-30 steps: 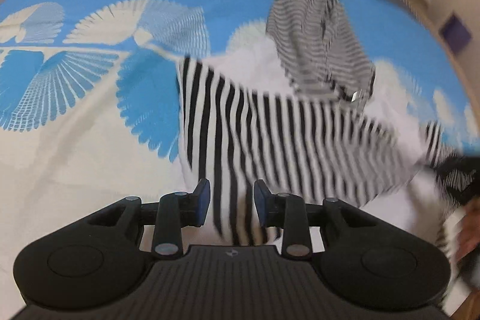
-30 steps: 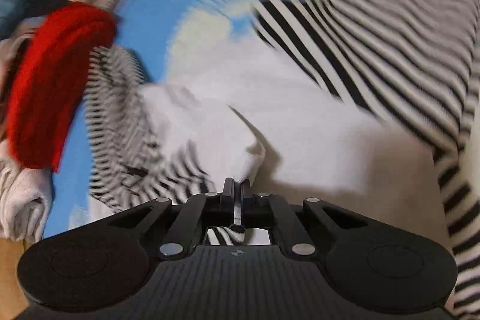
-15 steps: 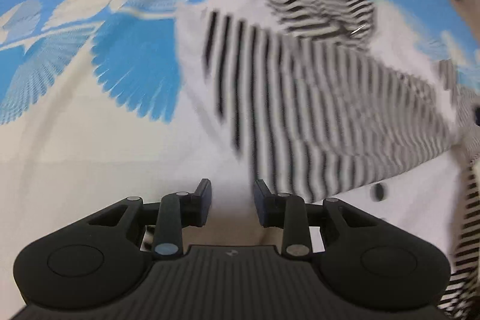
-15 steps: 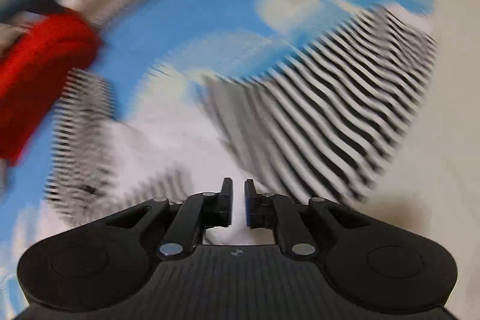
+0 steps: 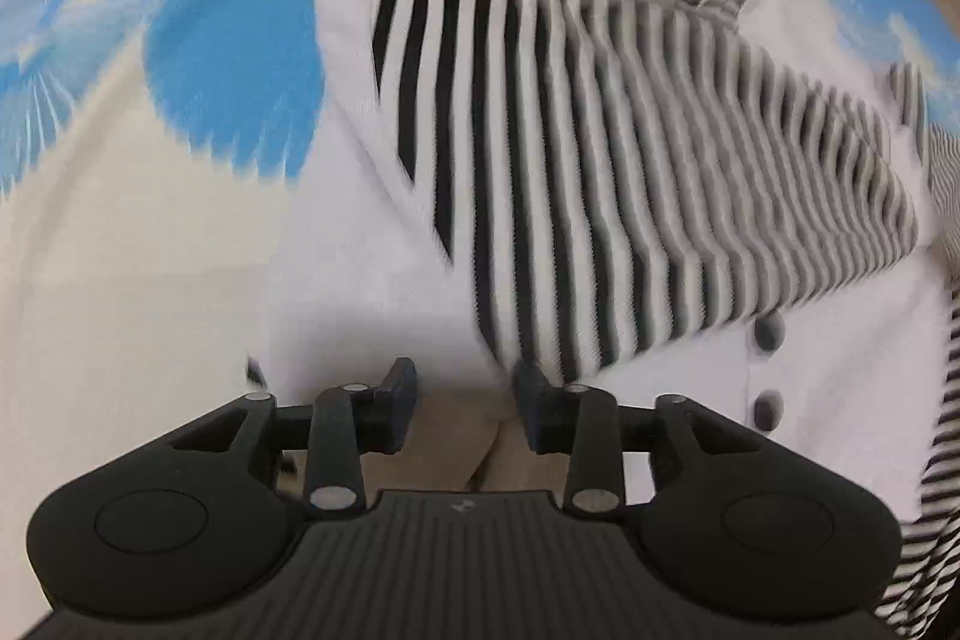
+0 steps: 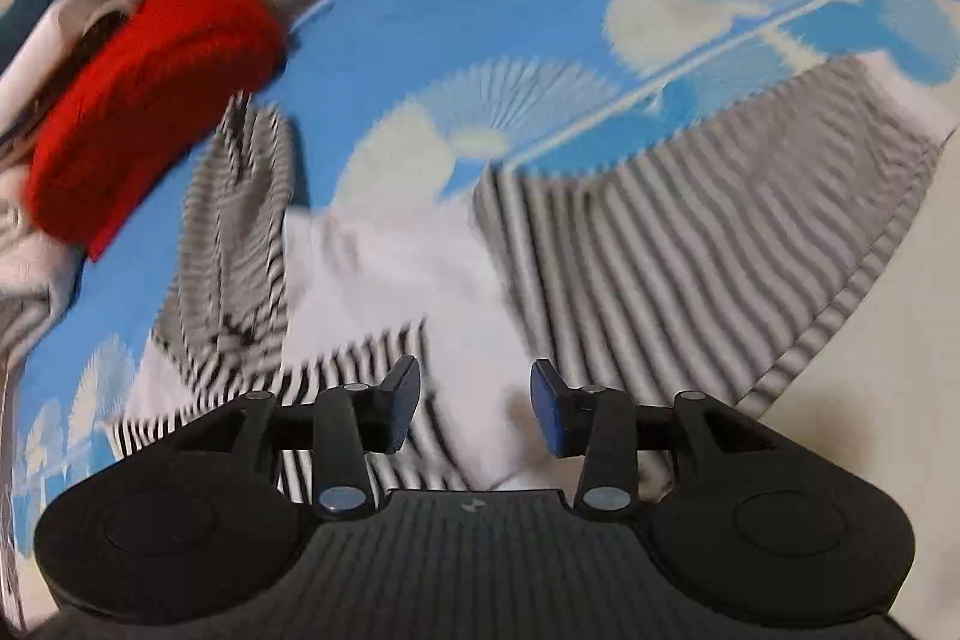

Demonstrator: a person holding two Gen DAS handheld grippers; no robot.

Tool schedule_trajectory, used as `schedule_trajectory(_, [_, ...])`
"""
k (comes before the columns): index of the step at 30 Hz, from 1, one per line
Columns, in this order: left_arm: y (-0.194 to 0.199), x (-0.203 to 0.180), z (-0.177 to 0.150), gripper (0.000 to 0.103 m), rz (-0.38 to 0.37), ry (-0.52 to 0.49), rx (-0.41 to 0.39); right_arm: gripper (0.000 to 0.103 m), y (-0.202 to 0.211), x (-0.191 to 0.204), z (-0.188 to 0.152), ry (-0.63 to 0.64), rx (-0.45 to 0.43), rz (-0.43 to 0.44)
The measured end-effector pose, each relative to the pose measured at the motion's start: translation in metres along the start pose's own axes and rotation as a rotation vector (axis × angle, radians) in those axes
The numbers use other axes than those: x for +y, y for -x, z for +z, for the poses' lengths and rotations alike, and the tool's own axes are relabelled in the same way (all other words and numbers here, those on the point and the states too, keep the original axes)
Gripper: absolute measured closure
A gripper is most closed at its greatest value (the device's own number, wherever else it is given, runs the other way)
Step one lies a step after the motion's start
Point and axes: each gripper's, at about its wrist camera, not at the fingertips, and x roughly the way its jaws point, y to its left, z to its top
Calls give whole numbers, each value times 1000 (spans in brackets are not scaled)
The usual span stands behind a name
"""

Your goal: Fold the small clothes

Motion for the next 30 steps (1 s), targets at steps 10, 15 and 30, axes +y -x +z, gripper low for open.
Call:
schedule_trajectory(10, [90, -36, 10, 56, -27, -62, -254, 55, 78, -147, 83, -190, -253, -145])
schedule_trajectory(15, [80, -48, 14, 56, -27, -72, -240, 55, 64, -224, 90, -369, -266, -229])
schedule_trajectory(30, [70, -36, 31, 56, -25, 2, -249, 67, -18, -274, 65, -520, -214, -173])
